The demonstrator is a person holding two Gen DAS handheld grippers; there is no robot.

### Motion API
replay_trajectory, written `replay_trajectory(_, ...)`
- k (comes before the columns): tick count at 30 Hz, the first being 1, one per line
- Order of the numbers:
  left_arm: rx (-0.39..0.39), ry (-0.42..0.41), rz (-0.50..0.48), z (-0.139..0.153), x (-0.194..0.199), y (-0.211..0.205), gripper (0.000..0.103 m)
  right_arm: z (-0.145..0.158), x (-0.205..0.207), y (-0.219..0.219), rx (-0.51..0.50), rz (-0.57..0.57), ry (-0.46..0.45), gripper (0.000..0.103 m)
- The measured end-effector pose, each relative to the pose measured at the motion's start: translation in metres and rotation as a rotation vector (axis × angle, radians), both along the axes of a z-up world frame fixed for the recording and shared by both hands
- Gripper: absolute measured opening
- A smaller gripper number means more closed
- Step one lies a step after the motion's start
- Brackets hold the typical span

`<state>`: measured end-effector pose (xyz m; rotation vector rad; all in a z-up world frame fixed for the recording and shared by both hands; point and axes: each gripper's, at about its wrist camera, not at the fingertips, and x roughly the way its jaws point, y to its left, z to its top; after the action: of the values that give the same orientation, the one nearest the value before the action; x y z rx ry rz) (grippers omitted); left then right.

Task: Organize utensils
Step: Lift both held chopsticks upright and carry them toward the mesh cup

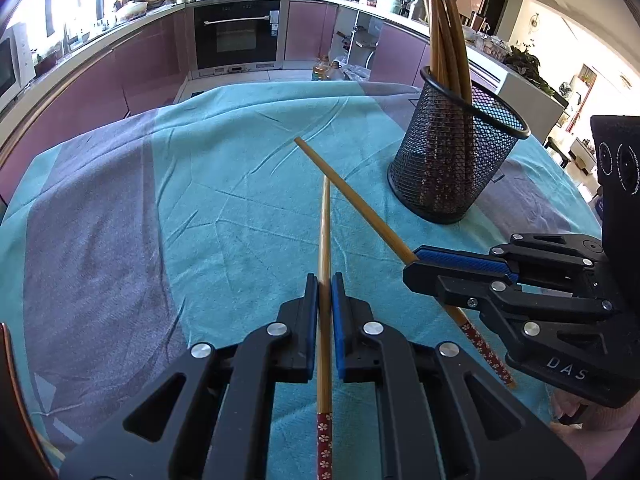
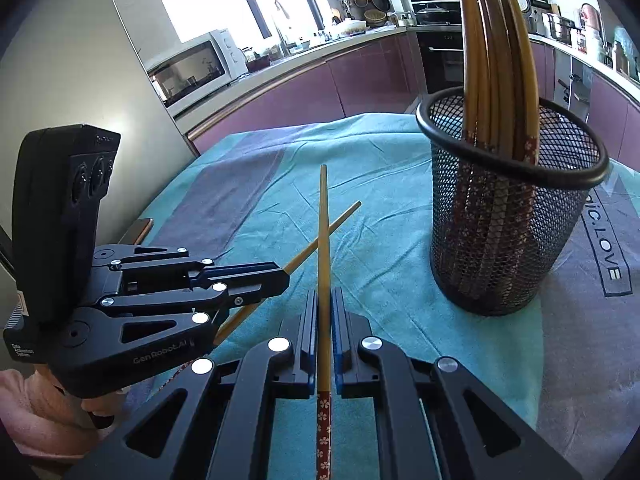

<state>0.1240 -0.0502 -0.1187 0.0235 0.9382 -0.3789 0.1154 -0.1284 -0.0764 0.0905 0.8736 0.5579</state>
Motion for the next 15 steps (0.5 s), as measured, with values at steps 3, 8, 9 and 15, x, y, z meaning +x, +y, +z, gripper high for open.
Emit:
replay_trajectory(3,-0.006,-0.007,-0.002,0.003,-0.003,0.001,0.008,0.004,-0.004,-0.007,0.008,-0.001,-0.01,0.006)
replay_trajectory(8,-0.016,-0.022,-0.009,0.01,-0.008,0.005,0.008,0.008,-0.009,-0.012,0.023,0.004,-0.024,0.006)
replay_trajectory(9,-0.018,-0.024,-0.01,0.012,-0.009,0.005,0.008,0.009,-0.01,-0.013,0.025,0.005,-0.028,0.006)
replay_trajectory(15,-0.032,-0.038,-0.019,0.02,-0.013,0.008,0.008,0.016,-0.013,-0.013,0.041,0.002,-0.048,0.006)
